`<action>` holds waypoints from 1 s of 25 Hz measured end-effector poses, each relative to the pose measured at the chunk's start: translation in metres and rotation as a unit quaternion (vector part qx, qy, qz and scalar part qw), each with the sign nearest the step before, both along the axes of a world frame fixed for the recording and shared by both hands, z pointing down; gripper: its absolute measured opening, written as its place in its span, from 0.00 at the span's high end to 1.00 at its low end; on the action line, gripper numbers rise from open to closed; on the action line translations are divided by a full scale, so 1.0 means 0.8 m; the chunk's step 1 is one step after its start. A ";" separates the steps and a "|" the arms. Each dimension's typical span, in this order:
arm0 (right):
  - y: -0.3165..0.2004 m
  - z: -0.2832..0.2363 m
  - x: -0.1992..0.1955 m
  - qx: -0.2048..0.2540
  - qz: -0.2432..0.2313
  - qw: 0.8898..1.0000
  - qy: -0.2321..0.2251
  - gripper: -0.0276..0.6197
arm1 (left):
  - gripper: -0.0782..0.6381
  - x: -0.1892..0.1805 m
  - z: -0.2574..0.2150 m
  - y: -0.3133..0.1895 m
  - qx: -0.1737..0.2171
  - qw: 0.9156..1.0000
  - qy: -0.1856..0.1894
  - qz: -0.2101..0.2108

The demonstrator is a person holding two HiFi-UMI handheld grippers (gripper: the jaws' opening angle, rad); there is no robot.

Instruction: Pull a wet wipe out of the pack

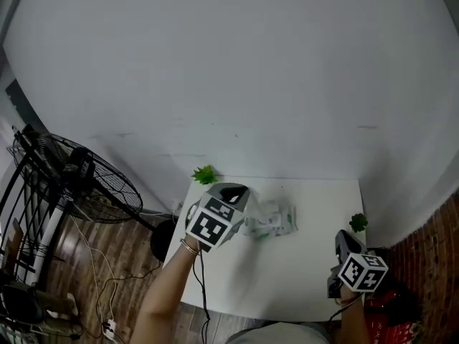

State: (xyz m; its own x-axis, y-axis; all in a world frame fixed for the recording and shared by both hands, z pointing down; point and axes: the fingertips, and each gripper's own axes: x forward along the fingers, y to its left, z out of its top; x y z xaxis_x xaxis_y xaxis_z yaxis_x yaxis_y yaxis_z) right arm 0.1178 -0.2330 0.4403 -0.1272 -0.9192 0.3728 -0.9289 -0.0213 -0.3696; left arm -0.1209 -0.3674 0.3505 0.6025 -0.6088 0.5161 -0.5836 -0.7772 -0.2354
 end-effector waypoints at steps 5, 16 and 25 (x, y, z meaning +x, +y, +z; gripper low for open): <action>-0.013 -0.027 -0.006 0.016 -0.019 0.999 0.024 0.96 | 0.88 -0.028 -0.030 0.021 0.003 0.991 0.120 -0.063; -0.038 -0.061 -0.044 0.041 -0.068 0.994 0.069 0.96 | 0.87 -0.078 0.031 0.068 -0.038 0.924 0.308 -0.222; -0.050 -0.079 -0.063 0.084 -0.070 0.990 0.085 0.96 | 0.88 -0.085 0.057 0.069 -0.034 0.902 0.332 -0.275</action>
